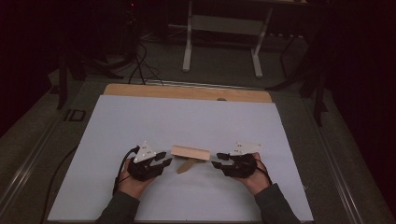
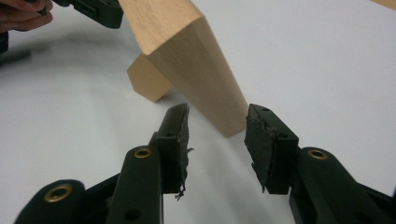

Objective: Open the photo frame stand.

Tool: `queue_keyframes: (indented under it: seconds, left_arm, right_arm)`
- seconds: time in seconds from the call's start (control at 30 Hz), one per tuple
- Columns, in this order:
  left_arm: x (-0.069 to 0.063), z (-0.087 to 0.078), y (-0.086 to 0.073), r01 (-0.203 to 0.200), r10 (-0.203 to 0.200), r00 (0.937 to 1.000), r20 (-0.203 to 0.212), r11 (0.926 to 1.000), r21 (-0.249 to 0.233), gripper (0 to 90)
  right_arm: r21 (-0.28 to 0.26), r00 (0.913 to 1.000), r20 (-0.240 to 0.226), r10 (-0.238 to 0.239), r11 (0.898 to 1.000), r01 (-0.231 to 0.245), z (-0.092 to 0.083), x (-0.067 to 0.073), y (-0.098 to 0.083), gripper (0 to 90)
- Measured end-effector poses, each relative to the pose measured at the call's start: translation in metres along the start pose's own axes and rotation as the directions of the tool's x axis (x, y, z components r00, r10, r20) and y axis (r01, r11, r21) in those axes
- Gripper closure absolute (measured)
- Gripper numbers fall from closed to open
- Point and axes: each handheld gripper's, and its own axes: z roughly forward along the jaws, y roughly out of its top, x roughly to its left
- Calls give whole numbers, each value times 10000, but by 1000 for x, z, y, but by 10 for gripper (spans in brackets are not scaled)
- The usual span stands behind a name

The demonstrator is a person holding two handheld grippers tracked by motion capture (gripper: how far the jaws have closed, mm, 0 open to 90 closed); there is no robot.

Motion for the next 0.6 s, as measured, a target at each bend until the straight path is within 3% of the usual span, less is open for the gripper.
queue_keyframes:
  seconds: [0.23,0.27,0.4,0.43,0.47,0.6]
  left_arm:
    - [0,0,0,-11,11,10000,-21,10000,-5,629]
    - [0,0,0,-1,1,10000,-45,10000,-7,670]
    - [1,-1,0,89,-90,9999,-105,9999,-50,688]
    - [4,-3,1,376,-377,9993,-34,9991,-178,698]
    - [5,-2,2,434,-433,9991,28,9982,-418,710]
    - [3,-1,3,329,-327,9995,55,9985,-430,763]
  right_arm:
    - [0,10000,0,0,10000,0,0,0,0,586]
    - [0,10000,-9,-22,10000,22,0,-1,0,633]
    - [49,10000,-53,-14,10000,14,-1,-3,-1,668]
    - [52,9999,37,159,9999,-159,-6,-11,-3,691]
    - [-769,9925,705,1003,9925,-948,-4,-20,-6,706]
    - [-1114,9869,958,1295,9867,-1186,-3,-22,-5,772]
